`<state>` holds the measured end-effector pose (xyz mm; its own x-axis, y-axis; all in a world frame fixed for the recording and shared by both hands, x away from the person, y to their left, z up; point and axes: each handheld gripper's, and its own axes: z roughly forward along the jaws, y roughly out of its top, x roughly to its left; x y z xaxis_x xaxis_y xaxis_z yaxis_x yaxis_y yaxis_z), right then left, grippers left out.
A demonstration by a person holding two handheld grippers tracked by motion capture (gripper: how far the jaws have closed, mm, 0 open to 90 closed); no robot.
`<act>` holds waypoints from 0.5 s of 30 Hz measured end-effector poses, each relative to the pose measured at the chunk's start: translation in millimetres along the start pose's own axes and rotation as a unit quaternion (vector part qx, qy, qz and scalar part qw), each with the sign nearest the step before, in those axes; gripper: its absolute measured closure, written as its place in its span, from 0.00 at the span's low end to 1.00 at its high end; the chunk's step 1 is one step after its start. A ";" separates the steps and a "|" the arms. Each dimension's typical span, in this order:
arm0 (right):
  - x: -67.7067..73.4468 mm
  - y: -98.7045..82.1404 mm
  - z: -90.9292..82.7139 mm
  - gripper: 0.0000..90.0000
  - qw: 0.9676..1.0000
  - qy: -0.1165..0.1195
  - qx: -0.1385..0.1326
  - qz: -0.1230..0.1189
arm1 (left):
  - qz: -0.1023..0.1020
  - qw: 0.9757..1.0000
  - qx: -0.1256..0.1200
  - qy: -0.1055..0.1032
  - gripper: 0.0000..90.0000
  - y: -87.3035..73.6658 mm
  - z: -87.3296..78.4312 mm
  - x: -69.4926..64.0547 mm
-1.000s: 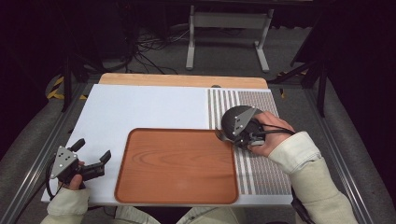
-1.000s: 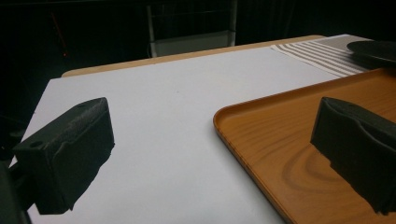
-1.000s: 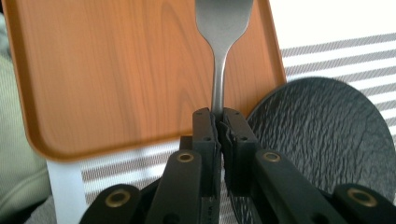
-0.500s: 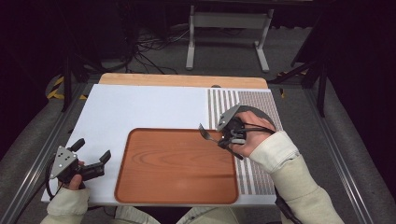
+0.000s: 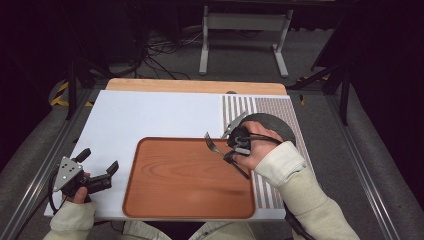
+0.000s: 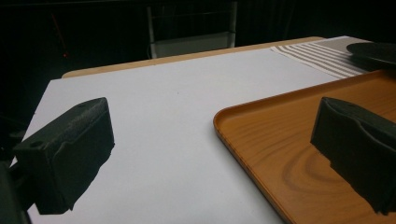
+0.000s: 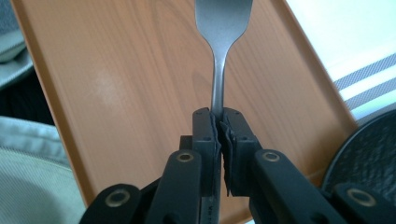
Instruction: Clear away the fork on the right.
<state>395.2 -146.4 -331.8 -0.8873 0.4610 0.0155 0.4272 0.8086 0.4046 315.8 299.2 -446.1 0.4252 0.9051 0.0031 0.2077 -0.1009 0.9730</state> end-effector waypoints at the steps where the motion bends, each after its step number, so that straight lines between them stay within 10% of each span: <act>1: 0.5 0.6 1.3 0.94 1.000 -0.001 0.001 0.009 | 0.000 1.000 0.000 0.000 0.00 0.0 0.0 0.0; 15: 6.1 7.0 21.9 0.94 0.987 0.000 0.036 0.156 | 0.000 1.000 0.000 -0.001 0.00 0.1 -0.2 0.1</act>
<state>396.6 -129.9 -348.9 -0.7112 0.6911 0.1287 0.6902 0.6517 0.3145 315.7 299.3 -445.9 0.4261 0.9047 0.0019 0.2085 -0.1003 0.9729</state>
